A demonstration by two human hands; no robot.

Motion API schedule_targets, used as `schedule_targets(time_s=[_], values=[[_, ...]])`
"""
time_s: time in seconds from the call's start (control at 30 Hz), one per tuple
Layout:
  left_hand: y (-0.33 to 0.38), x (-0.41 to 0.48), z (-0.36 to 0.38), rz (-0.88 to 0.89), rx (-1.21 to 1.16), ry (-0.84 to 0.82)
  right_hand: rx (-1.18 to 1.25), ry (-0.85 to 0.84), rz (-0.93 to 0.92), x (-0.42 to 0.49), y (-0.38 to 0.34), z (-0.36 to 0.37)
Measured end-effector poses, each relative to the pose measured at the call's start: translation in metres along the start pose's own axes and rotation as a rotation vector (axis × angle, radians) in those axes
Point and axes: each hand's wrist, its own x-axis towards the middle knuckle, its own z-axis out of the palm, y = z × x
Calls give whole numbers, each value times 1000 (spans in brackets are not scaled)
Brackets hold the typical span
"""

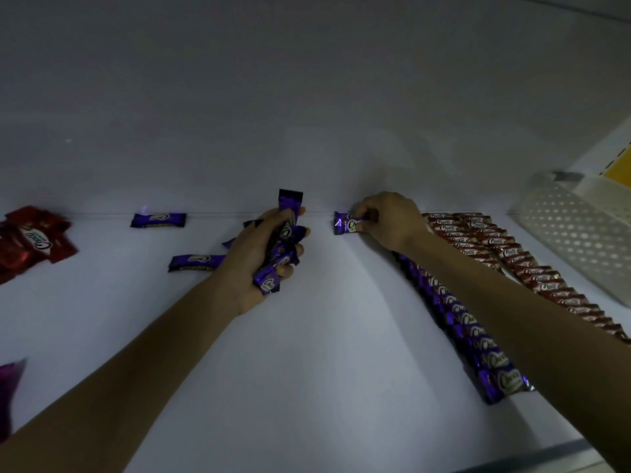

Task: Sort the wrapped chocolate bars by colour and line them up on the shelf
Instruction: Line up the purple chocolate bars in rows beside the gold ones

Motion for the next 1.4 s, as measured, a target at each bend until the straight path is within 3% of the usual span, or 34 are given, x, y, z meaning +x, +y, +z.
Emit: schedule_targets(time_s=[0.27,0.37,0.43,0.5,0.6,0.83,0.87,0.9,0.97,1.03,1.1,1.27,1.4], values=[[-1,1,0,6,-17,6,66,7,61,9,6,6],[-1,1,-1,3,-28,10,391,69,91,-5,-16,-1],[-1,0,1,0,-16,-7,774,-14,131,-20,-43,-14],[-1,-1,2,25,45,-22,995,-145,116,-34,-64,-23],[-2,-3,4,66,136,-52,1055,-226,108,-42,-75,-28],[-3,0,-1,73,133,-50,1209,-73,268,-36,-55,-37],[-3,0,-1,73,128,-38,1122,-13,240,-38,-50,-40],[-3,0,-1,71,121,-31,877,78,140,-40,-43,-39],[-3,0,-1,69,112,-28,150,207,-157,-46,-27,-37],[-3,-1,-1,69,111,-34,-273,114,-408,-57,-17,-29],[-3,0,-1,70,110,-40,-210,-107,-456,-64,-14,-27],[-3,0,-1,60,87,-35,78,-63,-283,-47,2,-37],[-3,1,-1,63,89,-31,48,-261,-275,-38,-3,-25]])
